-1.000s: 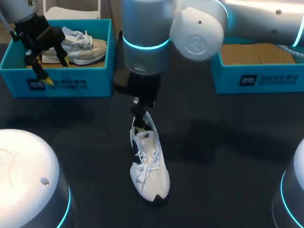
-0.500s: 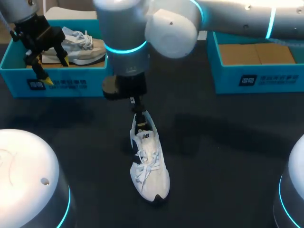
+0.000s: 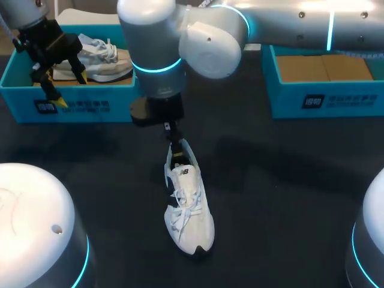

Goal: Take the shoe out of the shoebox, open the shoe tongue, remove and reinsert the insole, then place the shoe into the shoebox

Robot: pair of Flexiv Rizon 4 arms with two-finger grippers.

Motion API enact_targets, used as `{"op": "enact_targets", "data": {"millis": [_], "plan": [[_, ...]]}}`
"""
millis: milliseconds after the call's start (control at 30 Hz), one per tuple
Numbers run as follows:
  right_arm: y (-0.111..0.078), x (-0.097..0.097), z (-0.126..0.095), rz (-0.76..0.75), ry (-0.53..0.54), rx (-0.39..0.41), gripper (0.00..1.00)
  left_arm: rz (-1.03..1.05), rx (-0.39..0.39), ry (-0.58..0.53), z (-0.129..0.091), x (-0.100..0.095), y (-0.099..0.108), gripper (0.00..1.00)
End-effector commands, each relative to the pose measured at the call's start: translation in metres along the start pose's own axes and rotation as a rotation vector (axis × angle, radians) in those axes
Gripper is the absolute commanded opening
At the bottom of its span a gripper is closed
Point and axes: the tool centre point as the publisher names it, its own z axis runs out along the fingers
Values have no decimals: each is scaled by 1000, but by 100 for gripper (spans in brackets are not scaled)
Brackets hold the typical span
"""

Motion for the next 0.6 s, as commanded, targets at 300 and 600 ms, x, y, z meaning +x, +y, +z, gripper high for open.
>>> {"op": "enact_targets", "data": {"millis": [300, 600], "plan": [[-1, -15, 31, -14, 5, -25, 100, 0, -3, 0, 0, 1, 0, 100], [-12, -18, 52, 5, 31, -49, 100, 0, -3, 0, 0, 1, 0, 100]]}}
